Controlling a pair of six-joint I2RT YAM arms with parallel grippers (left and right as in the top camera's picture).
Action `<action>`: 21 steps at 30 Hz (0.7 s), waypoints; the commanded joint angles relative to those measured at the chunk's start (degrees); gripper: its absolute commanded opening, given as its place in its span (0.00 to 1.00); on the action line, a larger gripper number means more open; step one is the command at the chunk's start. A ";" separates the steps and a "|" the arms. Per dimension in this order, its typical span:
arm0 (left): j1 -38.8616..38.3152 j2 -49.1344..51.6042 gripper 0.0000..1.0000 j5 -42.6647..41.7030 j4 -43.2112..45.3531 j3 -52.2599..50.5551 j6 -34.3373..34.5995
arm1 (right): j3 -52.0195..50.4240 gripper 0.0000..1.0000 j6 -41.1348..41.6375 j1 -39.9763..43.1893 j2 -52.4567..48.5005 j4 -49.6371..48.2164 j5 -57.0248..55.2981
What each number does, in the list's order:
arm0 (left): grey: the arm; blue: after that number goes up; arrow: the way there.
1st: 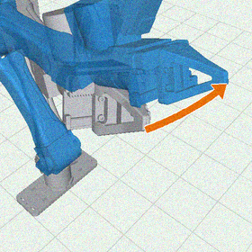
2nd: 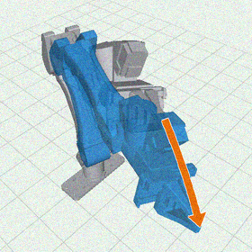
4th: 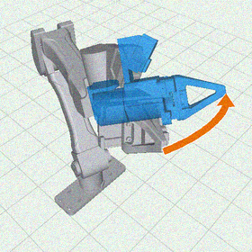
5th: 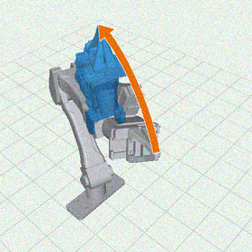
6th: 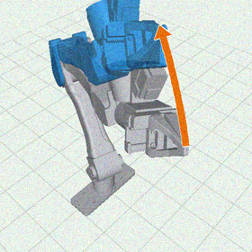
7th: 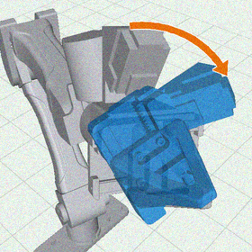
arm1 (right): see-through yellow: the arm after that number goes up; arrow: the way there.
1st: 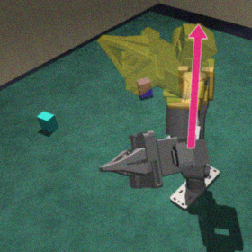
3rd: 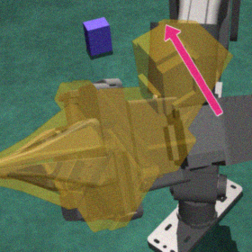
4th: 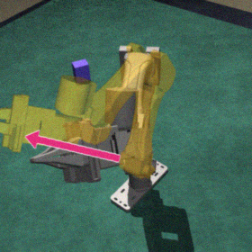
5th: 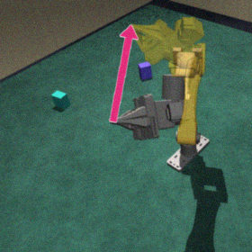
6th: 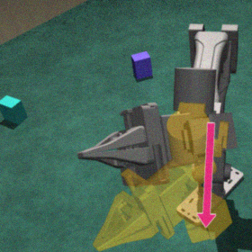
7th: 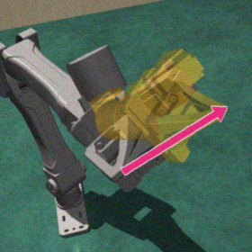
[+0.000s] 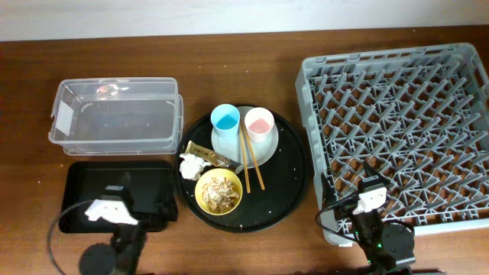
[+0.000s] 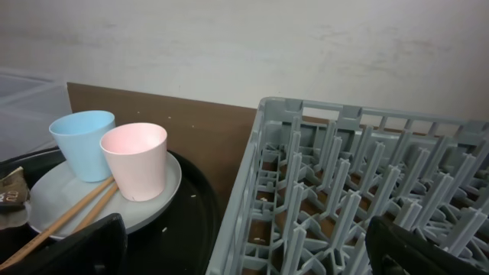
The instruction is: Sort waste into correct bins and load items into the dishwasher rack
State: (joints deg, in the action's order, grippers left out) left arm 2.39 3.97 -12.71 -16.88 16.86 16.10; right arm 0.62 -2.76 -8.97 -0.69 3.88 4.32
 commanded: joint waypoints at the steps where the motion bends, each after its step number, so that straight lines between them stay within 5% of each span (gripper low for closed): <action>1: 0.13 11.21 0.99 -1.29 -9.33 16.70 1.03 | -0.31 0.98 0.50 0.46 0.33 0.26 -0.28; 6: -4.79 51.25 1.00 -1.46 -42.93 45.29 0.98 | -0.31 0.98 0.50 0.46 0.33 0.26 -0.31; 10: -14.91 76.70 0.99 -1.29 -37.07 46.36 4.31 | -0.31 0.99 0.50 0.46 0.33 0.26 -0.28; 12: -17.03 83.12 0.90 4.11 -33.51 46.36 9.62 | -0.31 0.98 0.50 0.46 0.33 0.26 -0.31; 14: -20.55 85.74 0.69 12.90 -32.15 46.29 11.98 | -0.31 0.99 0.48 0.46 0.33 0.26 -0.28; 18: -26.71 86.36 0.67 28.41 -31.21 45.94 18.49 | -0.31 0.98 0.50 0.46 0.33 0.26 -0.31; 21: -27.26 86.79 0.67 28.85 -26.51 43.45 19.78 | -0.31 0.98 0.50 0.46 0.33 0.26 -0.31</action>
State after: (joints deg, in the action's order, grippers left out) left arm -24.56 89.76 13.10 -46.41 62.67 33.30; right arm 0.62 -2.76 -8.91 -0.64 3.88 4.27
